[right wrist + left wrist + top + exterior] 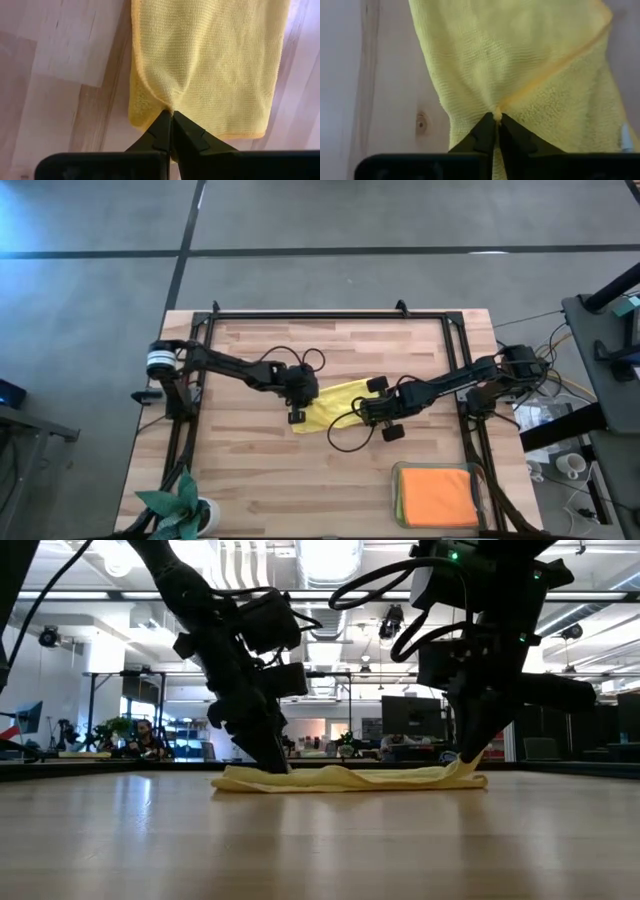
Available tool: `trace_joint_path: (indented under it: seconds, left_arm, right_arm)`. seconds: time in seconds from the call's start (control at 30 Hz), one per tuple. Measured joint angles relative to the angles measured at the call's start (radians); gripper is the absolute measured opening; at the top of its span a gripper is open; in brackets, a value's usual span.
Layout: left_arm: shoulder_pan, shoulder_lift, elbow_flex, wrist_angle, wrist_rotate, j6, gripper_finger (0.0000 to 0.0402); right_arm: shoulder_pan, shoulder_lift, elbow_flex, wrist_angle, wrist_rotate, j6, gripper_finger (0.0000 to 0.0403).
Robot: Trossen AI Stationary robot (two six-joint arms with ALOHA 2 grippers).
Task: Fold microfiber towels
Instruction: Fold the yellow microfiber towel
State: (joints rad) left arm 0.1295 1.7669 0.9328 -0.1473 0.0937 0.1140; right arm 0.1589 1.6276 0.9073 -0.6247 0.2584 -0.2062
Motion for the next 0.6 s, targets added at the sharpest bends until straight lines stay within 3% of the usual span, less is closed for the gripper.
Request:
trace_joint_path:
  seconds: [0.4, 0.6]
  left_arm:
    - [-0.004, -0.015, -0.002, 0.001, 0.005, 0.0, 0.0022]
    - [-0.04, -0.015, -0.002, 0.013, 0.004, 0.076, 0.0069]
  right_arm:
    - [0.0, 0.0, 0.0, 0.0, 0.0, 0.004, 0.0009]
    - [0.0, 0.0, 0.0, 0.0, 0.0, 0.005, 0.0009]
